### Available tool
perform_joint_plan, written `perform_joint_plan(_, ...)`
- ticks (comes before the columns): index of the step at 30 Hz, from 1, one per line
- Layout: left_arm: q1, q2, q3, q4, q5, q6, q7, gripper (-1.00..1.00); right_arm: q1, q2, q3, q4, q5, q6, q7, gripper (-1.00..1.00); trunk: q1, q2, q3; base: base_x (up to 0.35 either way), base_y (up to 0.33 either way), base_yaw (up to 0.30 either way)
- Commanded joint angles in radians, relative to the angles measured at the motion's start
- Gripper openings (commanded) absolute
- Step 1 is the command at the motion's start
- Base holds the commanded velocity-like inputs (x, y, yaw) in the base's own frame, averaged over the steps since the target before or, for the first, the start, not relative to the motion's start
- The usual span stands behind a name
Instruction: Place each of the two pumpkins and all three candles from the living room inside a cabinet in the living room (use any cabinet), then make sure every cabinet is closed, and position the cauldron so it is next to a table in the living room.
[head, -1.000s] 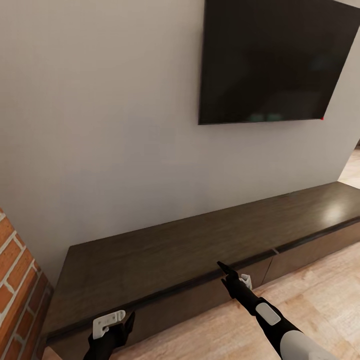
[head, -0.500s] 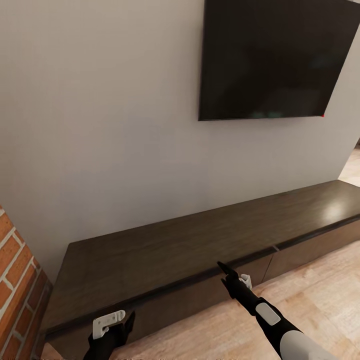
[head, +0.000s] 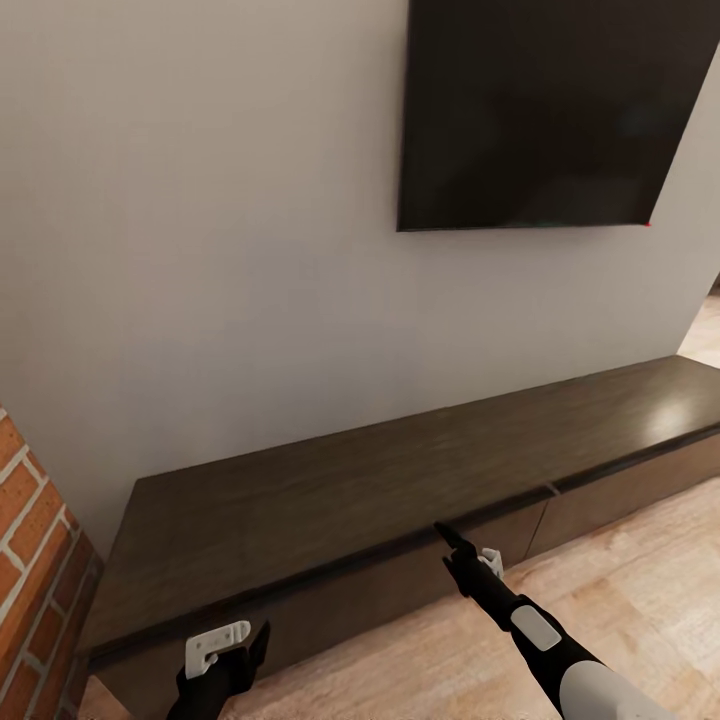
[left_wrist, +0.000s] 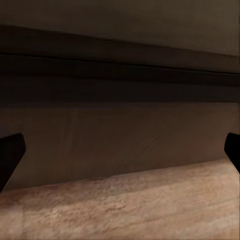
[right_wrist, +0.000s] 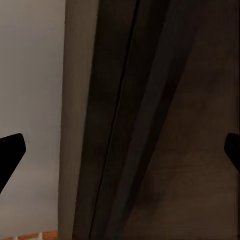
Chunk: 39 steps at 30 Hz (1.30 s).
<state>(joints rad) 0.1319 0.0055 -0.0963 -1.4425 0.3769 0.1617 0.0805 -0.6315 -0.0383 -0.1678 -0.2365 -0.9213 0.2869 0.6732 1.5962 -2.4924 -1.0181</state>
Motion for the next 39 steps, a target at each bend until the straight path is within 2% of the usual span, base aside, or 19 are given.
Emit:
perform_joint_plan(1,0.000,0.001,-0.002,-0.002,0.009,0.004,0.007,1.00,0.000,0.000,-0.002,0.000,-0.008,0.009,0.002,1.00,0.004,-0.008,-0.004,0.000,0.000,0.000)
perform_joint_plan(3,0.000,0.001,-0.002,-0.002,0.009,0.004,0.008,1.00,0.000,0.000,-0.002,0.000,-0.007,0.009,0.002,1.00,0.005,-0.008,-0.012,0.000,0.000,0.000)
perform_joint_plan(39,0.001,0.001,-0.002,-0.003,0.007,0.000,0.006,1.00,0.000,0.000,-0.001,0.000,-0.005,0.009,-0.001,1.00,0.005,-0.008,-0.012,0.030,0.000,0.000)
